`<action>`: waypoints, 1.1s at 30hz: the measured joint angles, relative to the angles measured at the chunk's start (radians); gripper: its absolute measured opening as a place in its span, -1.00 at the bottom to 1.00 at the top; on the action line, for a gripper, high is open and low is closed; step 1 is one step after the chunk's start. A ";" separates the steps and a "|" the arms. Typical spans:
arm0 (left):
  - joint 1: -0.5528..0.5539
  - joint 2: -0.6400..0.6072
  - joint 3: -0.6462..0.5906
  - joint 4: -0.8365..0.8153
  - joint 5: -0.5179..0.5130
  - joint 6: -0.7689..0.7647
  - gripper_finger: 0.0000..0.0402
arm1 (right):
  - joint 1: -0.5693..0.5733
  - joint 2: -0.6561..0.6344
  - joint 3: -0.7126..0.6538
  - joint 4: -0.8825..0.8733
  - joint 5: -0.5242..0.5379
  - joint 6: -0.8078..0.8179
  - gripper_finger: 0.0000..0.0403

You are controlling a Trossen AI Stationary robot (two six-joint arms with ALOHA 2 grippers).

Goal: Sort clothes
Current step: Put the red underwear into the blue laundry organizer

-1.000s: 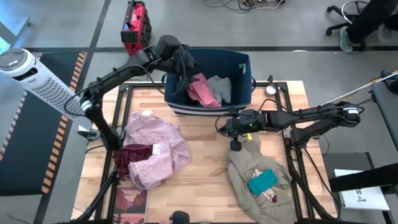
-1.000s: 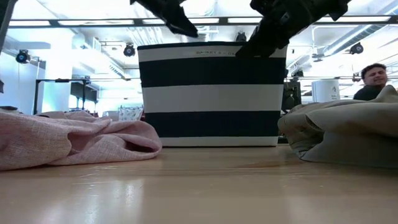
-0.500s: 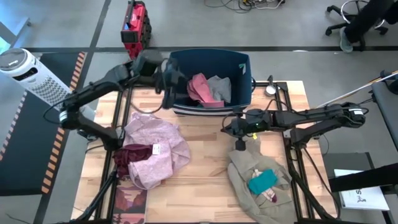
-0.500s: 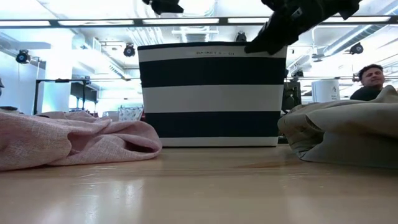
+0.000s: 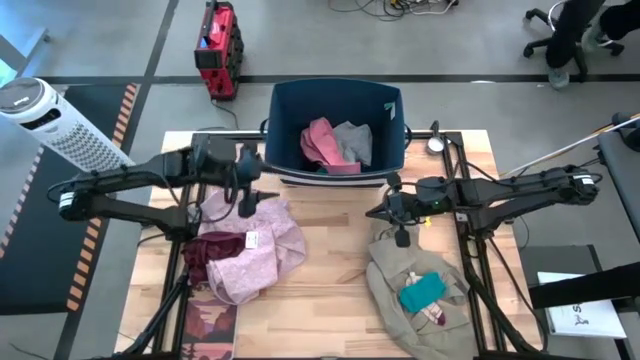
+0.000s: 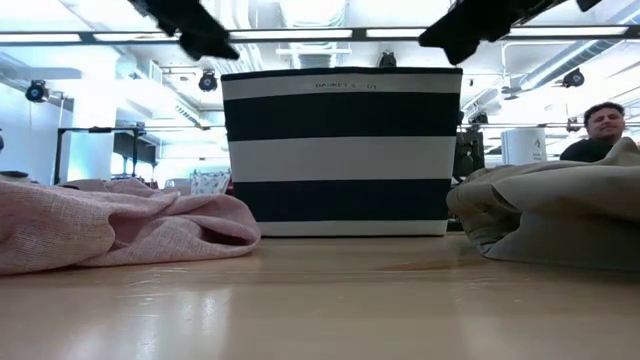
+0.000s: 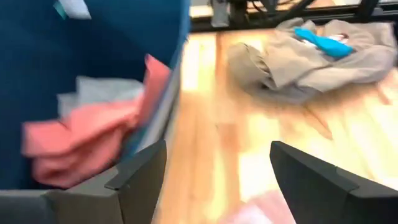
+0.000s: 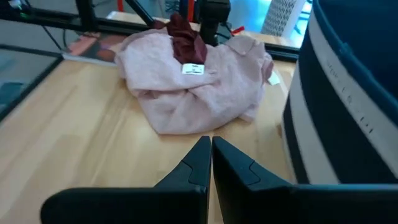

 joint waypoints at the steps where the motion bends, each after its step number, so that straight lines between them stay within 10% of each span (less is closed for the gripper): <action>1: -0.015 -0.010 -0.021 -0.001 0.000 -0.027 0.38 | 0.007 -0.004 0.000 -0.006 0.000 0.016 -1.00; 21: -0.244 0.037 -0.134 -0.372 0.041 -0.396 0.39 | 0.163 -0.006 0.000 -0.030 0.010 0.140 -0.99; 33: -0.336 0.046 -0.231 -0.438 0.058 -0.559 0.34 | 0.174 0.002 0.001 -0.060 0.008 0.193 -0.65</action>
